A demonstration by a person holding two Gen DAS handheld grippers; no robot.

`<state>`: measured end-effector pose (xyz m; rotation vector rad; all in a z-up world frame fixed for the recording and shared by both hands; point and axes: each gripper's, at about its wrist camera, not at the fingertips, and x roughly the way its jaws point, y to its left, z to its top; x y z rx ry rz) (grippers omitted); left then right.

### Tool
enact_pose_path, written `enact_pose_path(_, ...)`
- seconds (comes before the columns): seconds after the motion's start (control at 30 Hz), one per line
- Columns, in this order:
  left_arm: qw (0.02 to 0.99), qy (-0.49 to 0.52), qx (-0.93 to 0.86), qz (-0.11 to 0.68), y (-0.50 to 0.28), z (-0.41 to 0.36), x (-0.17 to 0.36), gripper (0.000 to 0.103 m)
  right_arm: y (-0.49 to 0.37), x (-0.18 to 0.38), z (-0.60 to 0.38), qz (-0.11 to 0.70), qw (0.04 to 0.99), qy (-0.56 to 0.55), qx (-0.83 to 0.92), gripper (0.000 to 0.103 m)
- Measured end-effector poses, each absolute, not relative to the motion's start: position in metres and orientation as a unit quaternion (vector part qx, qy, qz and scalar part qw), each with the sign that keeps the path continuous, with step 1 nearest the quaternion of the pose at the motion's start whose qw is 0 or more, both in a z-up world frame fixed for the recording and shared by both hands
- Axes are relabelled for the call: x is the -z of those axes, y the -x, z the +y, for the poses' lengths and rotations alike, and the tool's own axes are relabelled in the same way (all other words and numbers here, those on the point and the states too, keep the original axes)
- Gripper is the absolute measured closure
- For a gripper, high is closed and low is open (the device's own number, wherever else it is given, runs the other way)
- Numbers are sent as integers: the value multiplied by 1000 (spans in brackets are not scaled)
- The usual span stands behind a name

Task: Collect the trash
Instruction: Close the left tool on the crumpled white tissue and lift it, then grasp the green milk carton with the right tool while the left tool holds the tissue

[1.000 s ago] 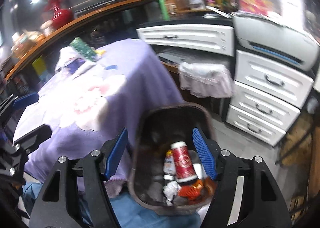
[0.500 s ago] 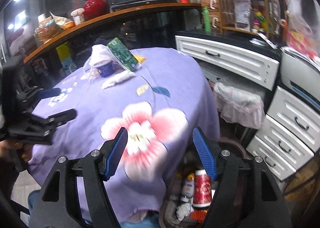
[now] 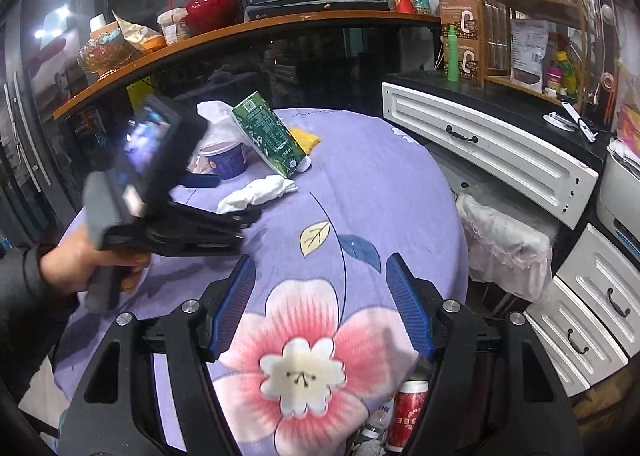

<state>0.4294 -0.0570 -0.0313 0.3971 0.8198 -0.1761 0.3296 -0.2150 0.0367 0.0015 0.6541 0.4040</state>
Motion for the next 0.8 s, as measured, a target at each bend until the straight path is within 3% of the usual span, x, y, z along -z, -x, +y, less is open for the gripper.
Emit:
enact_pose_path(0.1, 892, -191, 82, 403, -443, -59, 39, 38, -340, -37, -211, 322, 926, 4, -197, 35)
enact_pose_path(0.2, 892, -176, 80, 408, -453, -54, 41, 60, -350, -36, -207, 323, 925, 7, -200, 35)
enact_pose_path(0.27, 892, -163, 80, 413, -455, -49, 39, 79, -358, -37, -204, 323, 924, 6, -204, 35)
enact_pose_path(0.37, 899, -157, 79, 401, -447, -39, 33, 92, -371, -37, -199, 323, 922, -4, -212, 35)
enact_pose_path(0.8, 948, -18, 54, 314, -365, 39, -24, 95, -421, -34, -131, 312, 912, 72, -258, 35)
